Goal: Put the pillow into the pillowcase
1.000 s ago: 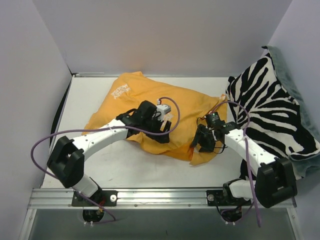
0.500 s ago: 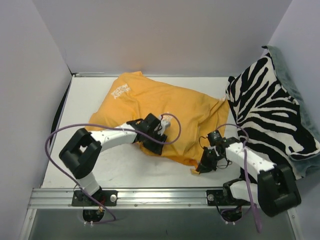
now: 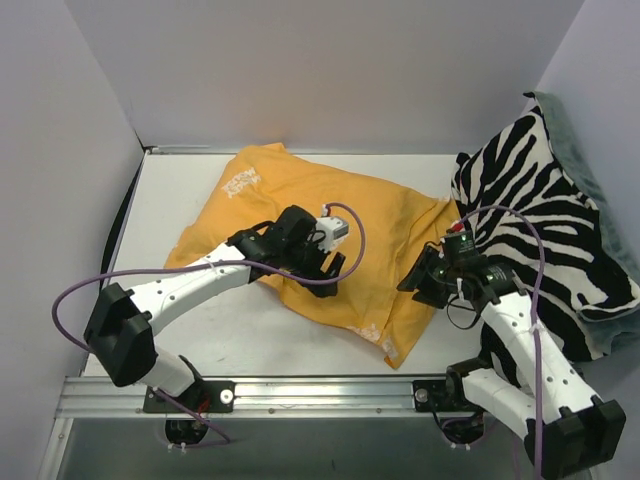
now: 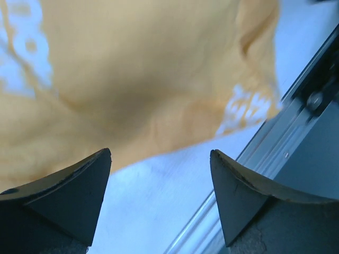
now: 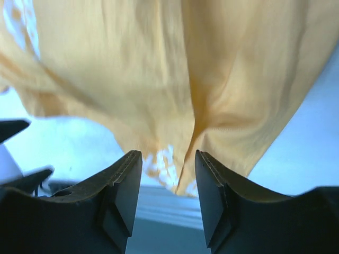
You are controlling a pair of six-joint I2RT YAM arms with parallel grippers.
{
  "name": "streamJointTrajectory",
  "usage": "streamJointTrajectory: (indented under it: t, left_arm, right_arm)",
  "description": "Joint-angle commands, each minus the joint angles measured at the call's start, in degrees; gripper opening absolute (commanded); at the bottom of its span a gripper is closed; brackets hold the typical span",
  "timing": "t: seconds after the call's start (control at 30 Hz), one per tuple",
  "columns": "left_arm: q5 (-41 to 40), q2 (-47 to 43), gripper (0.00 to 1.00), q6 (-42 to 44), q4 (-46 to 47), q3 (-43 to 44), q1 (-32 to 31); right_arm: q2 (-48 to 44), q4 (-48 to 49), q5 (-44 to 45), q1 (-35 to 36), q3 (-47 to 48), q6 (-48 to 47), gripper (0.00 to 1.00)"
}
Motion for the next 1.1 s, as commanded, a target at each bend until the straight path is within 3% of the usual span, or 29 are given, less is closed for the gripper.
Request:
streamJointTrajectory:
  t: [0.0, 0.1, 0.23, 0.37, 0.47, 0.63, 0.8, 0.97, 1.07]
  left_arm:
    - [-2.9, 3.6, 0.84, -2.4, 8.1, 7.6, -2.9]
    - [-2.7, 11.6, 0.78, -5.0, 7.9, 12.7, -3.1]
    - [-3.7, 18.2, 0.77, -5.3, 9.7, 12.3, -5.2]
    - [-6.2, 13.6, 0.83, -10.1, 12.1, 6.4, -3.7]
    - [-10.4, 6.1, 0.91, -11.8, 12.2, 4.1, 1.7]
    - [-17.6, -0.5, 0.94, -11.7, 12.1, 1.7, 14.4]
    - [-19.3, 6.2, 0.90, -7.4, 11.5, 0.6, 25.4]
    - [-18.8, 15.0, 0.83, -5.9, 8.6, -0.6, 30.0]
    - [-15.5, 14.9, 0.72, -7.7, 5.7, -3.7, 30.7]
  right_arm:
    - [7.7, 0.0, 8.8, -2.2, 4.3, -2.3, 0.45]
    - [15.1, 4.0, 8.1, -3.9, 5.6, -3.1, 0.40]
    - [23.9, 10.3, 3.7, -4.4, 6.3, -2.4, 0.36]
    - [34.2, 13.5, -1.0, -4.3, 6.0, -2.5, 0.34]
    - [39.5, 15.4, -0.5, -4.4, 6.7, -3.0, 0.33]
    - [49.6, 16.1, 0.9, -4.6, 14.7, -3.3, 0.33]
    - [56.8, 15.6, 0.3, -5.4, 28.2, -4.1, 0.34]
    - [62.5, 12.5, 0.4, -6.6, 40.9, -5.9, 0.35]
    - [65.3, 9.2, 1.4, -7.6, 49.4, -6.6, 0.38]
